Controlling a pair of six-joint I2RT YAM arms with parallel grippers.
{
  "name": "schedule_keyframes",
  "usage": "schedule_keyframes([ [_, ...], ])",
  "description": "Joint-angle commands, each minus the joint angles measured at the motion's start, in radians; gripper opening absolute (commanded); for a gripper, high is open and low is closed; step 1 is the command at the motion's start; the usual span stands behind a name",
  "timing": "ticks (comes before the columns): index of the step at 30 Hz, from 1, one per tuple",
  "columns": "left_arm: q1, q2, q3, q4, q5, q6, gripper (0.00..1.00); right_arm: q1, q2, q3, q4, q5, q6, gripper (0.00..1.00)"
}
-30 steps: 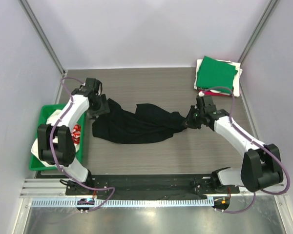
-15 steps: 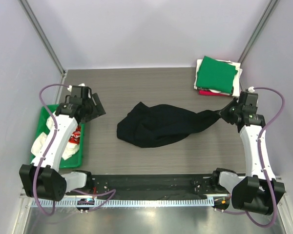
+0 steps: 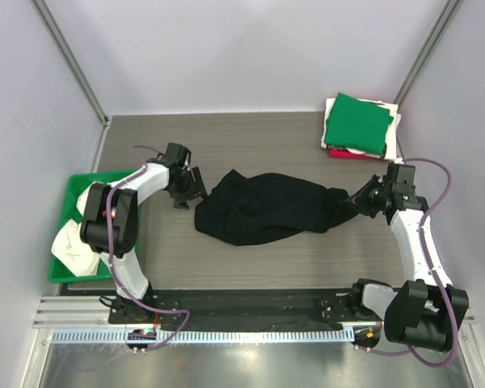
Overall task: Fold and stack the t-shirts
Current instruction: Flatten the tshirt out
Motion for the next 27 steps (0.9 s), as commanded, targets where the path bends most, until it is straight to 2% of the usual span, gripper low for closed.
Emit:
schedule_keyframes([
  [1,-0.028,0.008,0.005,0.084,0.06,-0.047,0.7,0.001,0.02,-0.012,0.059,-0.038,-0.019,0.01],
  [4,-0.051,0.019,-0.029,0.127,0.082,-0.074,0.68,0.003,0.037,-0.019,0.076,-0.04,-0.024,0.01],
  [6,-0.06,0.024,-0.059,0.155,0.105,-0.103,0.63,0.003,0.046,-0.03,0.082,-0.042,-0.024,0.01],
  [9,-0.075,0.032,-0.081,0.221,0.135,-0.142,0.42,0.003,0.052,-0.047,0.102,-0.049,-0.013,0.01],
  [10,-0.077,0.032,-0.073,0.229,0.134,-0.145,0.19,0.003,0.053,-0.05,0.113,-0.054,-0.011,0.01],
  [12,-0.075,0.015,-0.057,0.221,0.122,-0.15,0.01,0.001,0.055,-0.038,0.111,-0.064,-0.001,0.01],
  [16,-0.077,-0.147,0.047,0.099,0.059,-0.131,0.0,0.001,0.035,0.043,0.081,-0.11,0.042,0.01],
  [23,-0.077,-0.445,0.277,-0.138,-0.102,-0.085,0.0,0.003,0.001,0.344,-0.01,-0.147,0.108,0.01],
  [27,-0.077,-0.562,0.413,-0.259,-0.167,-0.047,0.0,0.001,-0.048,0.484,-0.045,-0.167,0.121,0.01],
])
